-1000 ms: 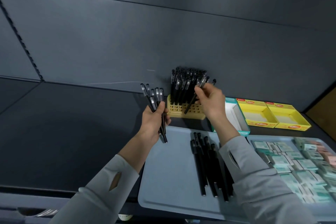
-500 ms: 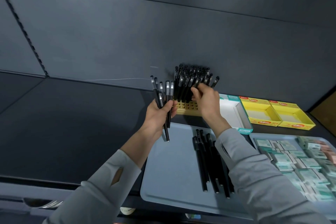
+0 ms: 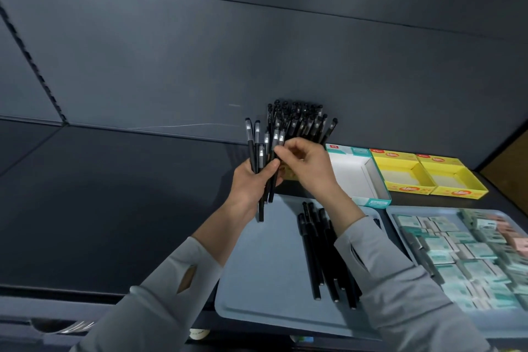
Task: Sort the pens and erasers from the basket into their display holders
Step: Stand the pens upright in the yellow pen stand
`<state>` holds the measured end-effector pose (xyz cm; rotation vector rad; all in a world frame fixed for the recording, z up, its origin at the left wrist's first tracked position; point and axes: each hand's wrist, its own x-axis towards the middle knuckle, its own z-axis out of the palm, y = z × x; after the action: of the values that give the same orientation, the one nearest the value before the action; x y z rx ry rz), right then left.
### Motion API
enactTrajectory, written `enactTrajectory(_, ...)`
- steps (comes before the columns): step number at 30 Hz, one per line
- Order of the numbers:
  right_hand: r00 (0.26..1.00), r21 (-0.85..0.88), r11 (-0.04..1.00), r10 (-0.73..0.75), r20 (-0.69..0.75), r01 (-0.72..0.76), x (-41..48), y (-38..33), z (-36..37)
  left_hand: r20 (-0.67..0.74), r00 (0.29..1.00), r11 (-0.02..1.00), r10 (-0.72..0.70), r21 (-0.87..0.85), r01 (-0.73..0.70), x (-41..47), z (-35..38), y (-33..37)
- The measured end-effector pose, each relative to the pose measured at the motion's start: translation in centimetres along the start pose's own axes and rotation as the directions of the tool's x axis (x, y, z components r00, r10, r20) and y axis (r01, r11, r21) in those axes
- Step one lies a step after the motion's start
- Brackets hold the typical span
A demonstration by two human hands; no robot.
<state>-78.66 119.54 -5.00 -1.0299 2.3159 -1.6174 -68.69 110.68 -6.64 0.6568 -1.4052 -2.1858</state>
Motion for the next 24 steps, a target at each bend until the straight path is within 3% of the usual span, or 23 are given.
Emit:
enactTrajectory(4, 0.985, -0.024, 0.999, 0.021, -0.171, -0.026, 0.7, 0.3, -1.6, -0.081, 0.996, 0.999, -0.023, -0.046, 0.019, 0.3, -0.2, -0.2)
enactTrajectory(7, 0.932, -0.149, 0.989, -0.038, -0.361, -0.017, 1.5, 0.8, -3.4, -0.114, 0.993, 0.999, -0.016, 0.029, 0.02, 0.5, -0.9, -0.1)
enactTrajectory(9, 0.911, -0.246, 0.969, -0.093, -0.401, -0.009, 1.9, 1.2, -4.1, -0.09, 0.996, 0.998, -0.004, 0.06, 0.01, 0.7, -1.2, -0.2)
enactTrajectory(15, 0.925, -0.435, 0.898, -0.218, -0.312, 0.065, 2.7, 1.9, -3.5, -0.05, 0.998, 0.99, -0.033, 0.137, 0.039, 0.7, -0.9, -0.3)
enactTrajectory(19, 0.957, -0.514, 0.857, -0.186, -0.222, 0.047, 2.9, 2.5, -2.7, -0.016, 0.997, 0.989, 0.076, 0.126, -0.074, 0.6, -0.7, 0.0)
enactTrajectory(24, 0.968, -0.511, 0.859, -0.114, -0.223, -0.017, 3.3, 1.9, -2.5, 0.028, 0.998, 0.995, 0.065, 0.069, -0.066, 0.5, -0.7, -0.2)
